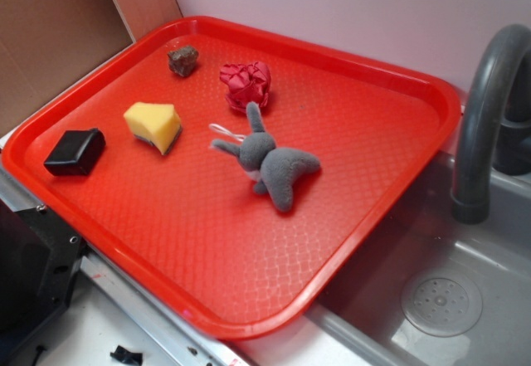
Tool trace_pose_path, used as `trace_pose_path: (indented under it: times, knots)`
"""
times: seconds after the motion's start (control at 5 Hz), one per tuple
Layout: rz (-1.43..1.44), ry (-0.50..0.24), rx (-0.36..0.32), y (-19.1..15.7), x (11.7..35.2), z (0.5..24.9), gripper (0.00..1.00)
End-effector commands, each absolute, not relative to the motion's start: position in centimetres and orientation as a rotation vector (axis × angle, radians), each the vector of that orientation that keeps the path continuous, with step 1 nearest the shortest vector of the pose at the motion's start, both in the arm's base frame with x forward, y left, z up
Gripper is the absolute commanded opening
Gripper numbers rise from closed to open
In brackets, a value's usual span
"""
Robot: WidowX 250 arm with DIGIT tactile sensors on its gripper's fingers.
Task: Grab the rock.
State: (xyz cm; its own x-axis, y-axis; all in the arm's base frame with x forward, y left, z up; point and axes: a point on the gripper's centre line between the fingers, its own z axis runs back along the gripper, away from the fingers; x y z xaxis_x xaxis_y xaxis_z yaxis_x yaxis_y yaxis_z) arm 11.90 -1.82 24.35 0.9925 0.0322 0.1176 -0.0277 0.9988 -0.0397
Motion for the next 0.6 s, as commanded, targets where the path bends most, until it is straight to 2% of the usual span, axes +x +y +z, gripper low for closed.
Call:
trace_pose_path:
  times: [0.0, 0.2, 0.4]
  knots:
    - [0.03, -0.119, -0.038, -1.8, 11.9, 24.4, 1.0]
    - [0.159, -0.222, -0.055, -0.8, 13.8, 22.6, 1.0]
    - [0.238, -0.243, -0.084, 1.5, 16.6, 20.5, 1.0]
